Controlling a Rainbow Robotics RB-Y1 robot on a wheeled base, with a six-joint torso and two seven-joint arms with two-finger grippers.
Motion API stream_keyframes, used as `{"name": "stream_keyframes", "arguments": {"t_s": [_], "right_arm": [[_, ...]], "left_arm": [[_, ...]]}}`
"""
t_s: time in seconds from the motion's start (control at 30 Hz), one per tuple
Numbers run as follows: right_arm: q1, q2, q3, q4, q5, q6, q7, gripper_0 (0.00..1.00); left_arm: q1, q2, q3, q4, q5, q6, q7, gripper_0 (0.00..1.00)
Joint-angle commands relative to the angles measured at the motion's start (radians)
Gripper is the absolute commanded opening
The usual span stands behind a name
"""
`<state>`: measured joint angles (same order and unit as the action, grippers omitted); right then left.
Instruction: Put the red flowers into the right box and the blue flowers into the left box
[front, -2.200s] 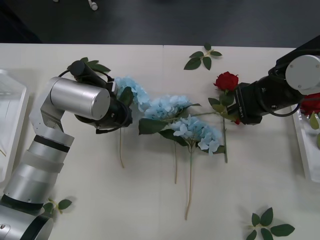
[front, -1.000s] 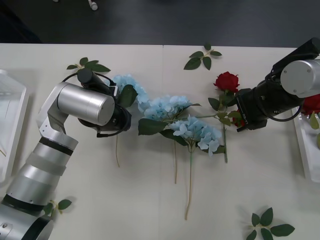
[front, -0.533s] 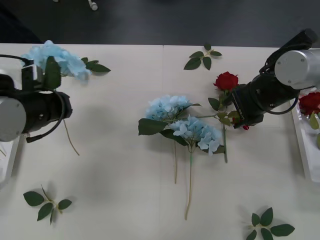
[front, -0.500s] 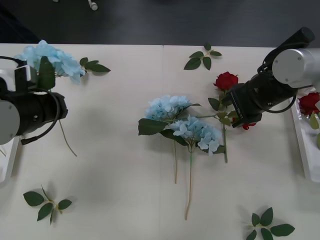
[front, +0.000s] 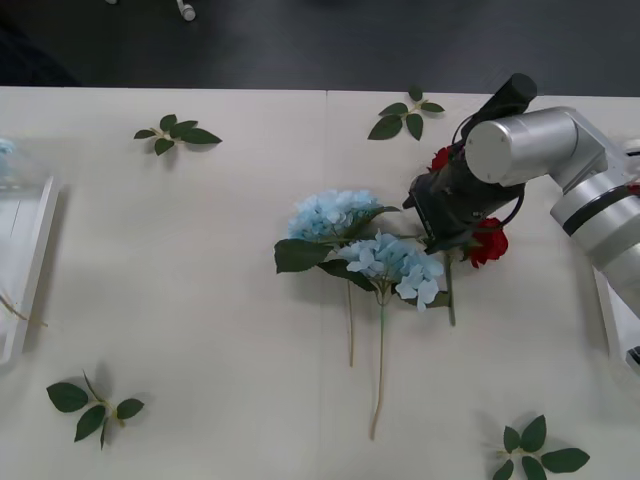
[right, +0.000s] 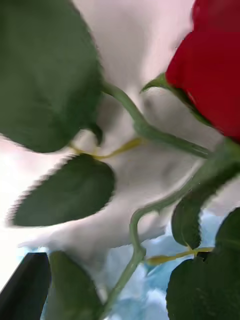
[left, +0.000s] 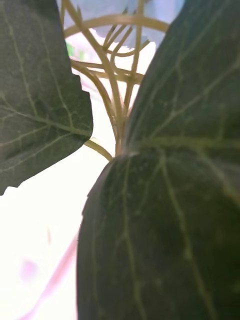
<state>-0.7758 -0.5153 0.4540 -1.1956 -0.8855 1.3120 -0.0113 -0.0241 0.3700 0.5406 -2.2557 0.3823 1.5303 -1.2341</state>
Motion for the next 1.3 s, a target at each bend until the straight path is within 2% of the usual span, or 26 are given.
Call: {"name": "stream_keyframes", "arguments": {"t_s": [0.03, 0.13, 0.3, 0.7, 0.9, 1.1, 1.13, 1.2, 1.23, 1.27, 1.3], "right_arm": [[-0.028, 0.014, 0.026, 0.022, 0.003, -0.020, 0.016, 0.84], [-0.028, 0.021, 0.031, 0.037, 0.006, -0.022, 0.019, 0.84], [-0.027, 0.026, 0.037, 0.042, 0.013, -0.025, 0.019, 0.84], [-0.019, 0.024, 0.069, 0.044, 0.013, -0.023, 0.017, 0.84], [-0.005, 0.023, 0.081, 0.044, 0.014, -0.023, 0.021, 0.84], [-0.004, 0.024, 0.081, 0.045, 0.014, -0.023, 0.019, 0.84], [-0.002, 0.024, 0.083, 0.047, 0.014, -0.023, 0.021, 0.84], [-0.002, 0.024, 0.089, 0.051, 0.014, -0.023, 0.021, 0.83], [-0.002, 0.023, 0.091, 0.051, 0.014, -0.023, 0.021, 0.79], [-0.002, 0.024, 0.092, 0.053, 0.014, -0.023, 0.022, 0.60], [-0.002, 0.023, 0.092, 0.053, 0.011, -0.023, 0.024, 0.32]], "left_arm": [[0.001, 0.104, 0.036, 0.085, 0.000, -0.056, 0.007, 0.00], [-0.002, 0.136, 0.044, 0.162, 0.003, -0.113, 0.007, 0.00], [-0.027, 0.207, 0.044, 0.375, 0.018, -0.246, -0.002, 0.00], [-0.117, 0.260, -0.002, 0.759, 0.023, -0.507, -0.025, 0.00], [-0.160, 0.262, -0.027, 0.915, 0.009, -0.630, -0.038, 0.00], [-0.175, 0.262, -0.041, 0.972, 0.012, -0.673, -0.047, 0.01], [-0.175, 0.262, -0.041, 0.970, 0.014, -0.673, -0.047, 0.07], [-0.175, 0.262, -0.042, 0.967, 0.018, -0.673, -0.047, 0.65], [-0.174, 0.262, -0.044, 0.966, 0.018, -0.673, -0.047, 0.72], [-0.174, 0.262, -0.048, 0.959, 0.020, -0.673, -0.048, 0.80], [-0.171, 0.260, -0.053, 0.955, 0.023, -0.670, -0.048, 0.86]]}}
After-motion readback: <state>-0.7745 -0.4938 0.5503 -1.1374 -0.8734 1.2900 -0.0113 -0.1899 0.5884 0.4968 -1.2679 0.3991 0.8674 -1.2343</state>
